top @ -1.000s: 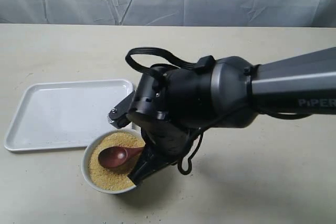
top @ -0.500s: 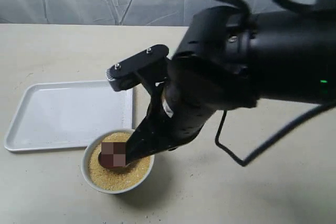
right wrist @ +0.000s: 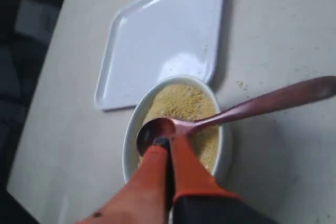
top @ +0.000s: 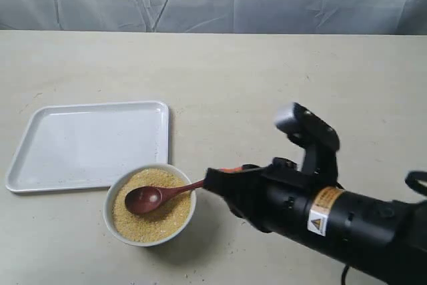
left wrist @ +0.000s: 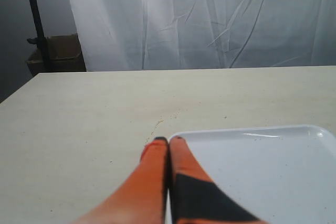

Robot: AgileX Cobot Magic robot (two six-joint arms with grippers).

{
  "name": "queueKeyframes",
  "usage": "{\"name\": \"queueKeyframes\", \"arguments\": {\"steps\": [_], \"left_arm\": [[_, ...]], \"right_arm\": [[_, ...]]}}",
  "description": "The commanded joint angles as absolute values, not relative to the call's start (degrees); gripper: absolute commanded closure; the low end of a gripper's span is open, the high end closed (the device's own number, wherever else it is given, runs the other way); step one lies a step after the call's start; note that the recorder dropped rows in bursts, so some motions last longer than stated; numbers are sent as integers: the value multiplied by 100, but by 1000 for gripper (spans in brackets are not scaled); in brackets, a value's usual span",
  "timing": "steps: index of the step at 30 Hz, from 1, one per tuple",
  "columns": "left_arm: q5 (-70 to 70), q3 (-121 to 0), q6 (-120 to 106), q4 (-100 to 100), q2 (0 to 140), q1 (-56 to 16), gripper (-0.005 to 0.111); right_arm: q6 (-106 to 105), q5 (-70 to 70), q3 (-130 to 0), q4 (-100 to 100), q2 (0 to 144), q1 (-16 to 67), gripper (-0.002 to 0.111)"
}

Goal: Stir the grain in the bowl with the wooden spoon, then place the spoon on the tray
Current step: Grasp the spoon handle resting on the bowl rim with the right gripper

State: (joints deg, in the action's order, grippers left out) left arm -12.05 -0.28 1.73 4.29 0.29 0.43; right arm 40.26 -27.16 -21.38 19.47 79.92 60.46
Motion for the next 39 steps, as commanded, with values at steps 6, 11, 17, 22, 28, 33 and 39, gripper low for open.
{"name": "queueKeyframes", "arguments": {"steps": [6, 11, 17, 22, 28, 33, 39], "left_arm": [[-1179, 0, 190, 409, 0, 48, 106], [-1179, 0, 190, 409, 0, 48, 106], [-1179, 0, 190, 409, 0, 48, 106], [-1179, 0, 190, 409, 0, 48, 106], [-1179, 0, 190, 409, 0, 48, 106], [-1179, 0, 190, 409, 0, 48, 106], [-1179, 0, 190, 409, 0, 48, 106]], "right_arm": [[6433, -4206, -1576, 2307, 8929, 6064, 109], [6931, -4702, -1576, 2205, 9551, 6064, 76], [7280, -4984, -2059, 2167, 10234, 6064, 57], [7280, -4972, -2620, 2347, 10726, 6064, 57], [7280, -5127, -2669, 2675, 10892, 6064, 66], [7280, -5101, -2669, 2896, 10892, 6064, 92], [7297, -5139, -2647, 3149, 10892, 6068, 109]]}}
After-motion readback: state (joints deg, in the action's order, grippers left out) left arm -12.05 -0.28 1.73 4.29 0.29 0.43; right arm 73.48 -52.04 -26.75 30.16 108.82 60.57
